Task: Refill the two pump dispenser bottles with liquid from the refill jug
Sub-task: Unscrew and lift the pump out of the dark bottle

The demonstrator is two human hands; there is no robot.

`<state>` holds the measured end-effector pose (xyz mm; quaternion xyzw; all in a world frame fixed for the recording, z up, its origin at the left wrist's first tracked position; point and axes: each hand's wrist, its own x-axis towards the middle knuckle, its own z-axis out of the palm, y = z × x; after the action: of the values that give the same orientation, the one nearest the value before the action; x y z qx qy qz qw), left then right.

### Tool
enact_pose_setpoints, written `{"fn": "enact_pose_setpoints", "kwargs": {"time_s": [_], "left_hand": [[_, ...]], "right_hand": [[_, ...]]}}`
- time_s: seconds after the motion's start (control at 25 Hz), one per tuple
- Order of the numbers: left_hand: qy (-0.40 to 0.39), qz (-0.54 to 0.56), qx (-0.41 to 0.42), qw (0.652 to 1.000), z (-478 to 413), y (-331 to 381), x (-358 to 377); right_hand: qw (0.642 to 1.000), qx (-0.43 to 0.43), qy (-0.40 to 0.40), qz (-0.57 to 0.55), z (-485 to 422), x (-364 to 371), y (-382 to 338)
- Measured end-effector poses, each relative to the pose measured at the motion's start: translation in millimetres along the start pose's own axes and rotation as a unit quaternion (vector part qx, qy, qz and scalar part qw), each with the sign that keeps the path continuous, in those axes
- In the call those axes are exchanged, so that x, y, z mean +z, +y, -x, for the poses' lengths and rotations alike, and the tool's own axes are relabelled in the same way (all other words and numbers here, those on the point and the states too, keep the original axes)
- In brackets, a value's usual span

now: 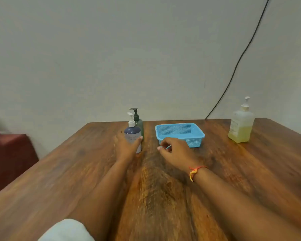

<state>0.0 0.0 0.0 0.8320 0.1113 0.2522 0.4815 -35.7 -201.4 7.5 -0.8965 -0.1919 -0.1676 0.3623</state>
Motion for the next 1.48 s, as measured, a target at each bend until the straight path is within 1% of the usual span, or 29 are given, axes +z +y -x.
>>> {"fn": "enact_pose_setpoints", "kwargs": {"time_s": [0.16, 0.2, 0.28, 0.36, 0.44, 0.56, 0.72, 0.84, 0.92, 1.08, 1.2, 1.48], "left_hand": [[-0.011, 0.072, -0.023, 0.997, -19, -8, 13], [-0.009, 0.084, -0.021, 0.996, -23, -12, 18], [-0.007, 0.091, -0.002, 0.996, -24, -16, 22], [-0.017, 0.096, 0.03, 0.995, -19, -13, 24], [-0.056, 0.117, 0.065, 0.989, -9, -2, 24], [-0.14, 0.148, 0.101, 0.974, 14, 13, 28], [-0.285, 0.187, 0.108, 0.934, 36, 24, 38], [-0.343, 0.198, 0.121, 0.91, 44, 27, 44], [-0.347, 0.211, 0.125, 0.905, 48, 30, 44], [-0.301, 0.253, 0.135, 0.909, 49, 42, 43], [-0.276, 0.281, 0.117, 0.912, 52, 50, 43], [-0.249, 0.273, 0.108, 0.923, 53, 52, 48]], "right_hand": [[1.0, 0.0, -0.002, 0.012, -3, -8, 27], [1.0, 0.0, 0.008, 0.007, -3, -8, 34], [0.999, 0.009, 0.032, -0.01, -2, -7, 48], [0.999, 0.021, 0.036, -0.024, -1, -5, 58], [0.998, 0.033, 0.032, -0.049, -3, -4, 62], [0.992, 0.049, 0.018, -0.115, -6, -6, 63], [0.982, 0.041, -0.034, -0.183, -1, -9, 69], [0.975, 0.018, -0.042, -0.219, 4, -9, 71], [0.975, 0.002, -0.04, -0.219, 6, -10, 70], [0.979, -0.01, -0.026, -0.202, 7, -8, 66], [0.982, -0.017, -0.017, -0.185, 8, -6, 63], [0.985, -0.016, 0.016, -0.168, 10, -6, 58]]}}
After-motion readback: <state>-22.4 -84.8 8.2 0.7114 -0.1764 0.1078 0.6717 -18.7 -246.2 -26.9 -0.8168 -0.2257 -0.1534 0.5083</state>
